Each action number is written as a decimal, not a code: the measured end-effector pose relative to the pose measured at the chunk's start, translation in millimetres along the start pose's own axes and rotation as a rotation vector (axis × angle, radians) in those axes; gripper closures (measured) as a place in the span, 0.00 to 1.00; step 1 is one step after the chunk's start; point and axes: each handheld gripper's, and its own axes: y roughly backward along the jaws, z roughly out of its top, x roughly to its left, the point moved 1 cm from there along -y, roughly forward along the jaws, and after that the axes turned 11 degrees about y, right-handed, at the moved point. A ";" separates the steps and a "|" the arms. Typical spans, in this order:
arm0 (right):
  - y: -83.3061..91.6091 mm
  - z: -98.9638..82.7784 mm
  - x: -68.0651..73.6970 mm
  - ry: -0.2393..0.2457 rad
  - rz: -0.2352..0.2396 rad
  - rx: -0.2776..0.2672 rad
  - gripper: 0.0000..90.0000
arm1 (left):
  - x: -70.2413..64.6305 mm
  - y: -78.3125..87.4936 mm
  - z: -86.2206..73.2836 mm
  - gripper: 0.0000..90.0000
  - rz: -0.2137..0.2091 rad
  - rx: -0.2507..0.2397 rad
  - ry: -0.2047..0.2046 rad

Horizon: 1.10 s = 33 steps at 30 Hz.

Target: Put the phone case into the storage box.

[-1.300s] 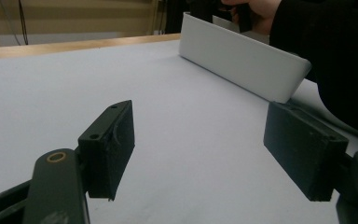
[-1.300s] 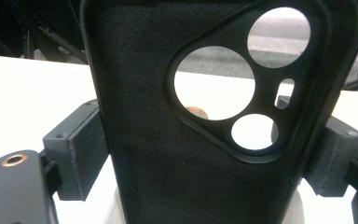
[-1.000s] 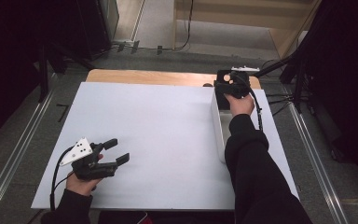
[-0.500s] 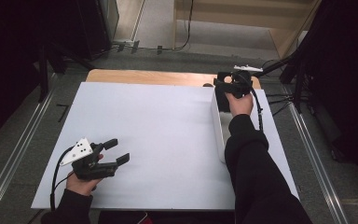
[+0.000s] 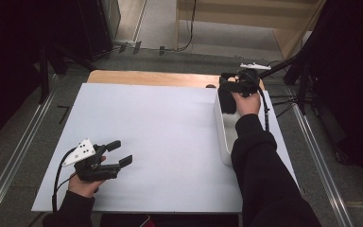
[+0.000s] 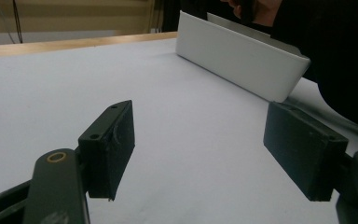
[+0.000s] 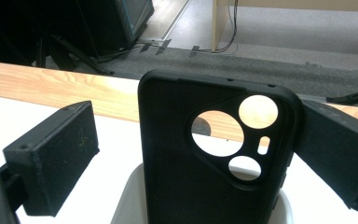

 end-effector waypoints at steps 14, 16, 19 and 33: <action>17.0 17.3 4.1 0.024 0.001 -0.020 0.00 | 0.1 -1.5 0.5 0.27 -0.001 -0.002 0.000; 20.6 19.7 6.7 0.035 0.007 -0.016 0.00 | 0.1 -1.8 0.6 0.27 -0.003 -0.003 0.000; 26.7 22.6 8.6 0.032 0.020 -0.036 0.00 | 0.2 -2.3 1.0 0.27 -0.004 -0.002 -0.001; 57.2 25.1 31.0 0.013 0.061 -0.051 0.00 | 0.4 -4.7 1.8 0.27 -0.013 0.000 0.001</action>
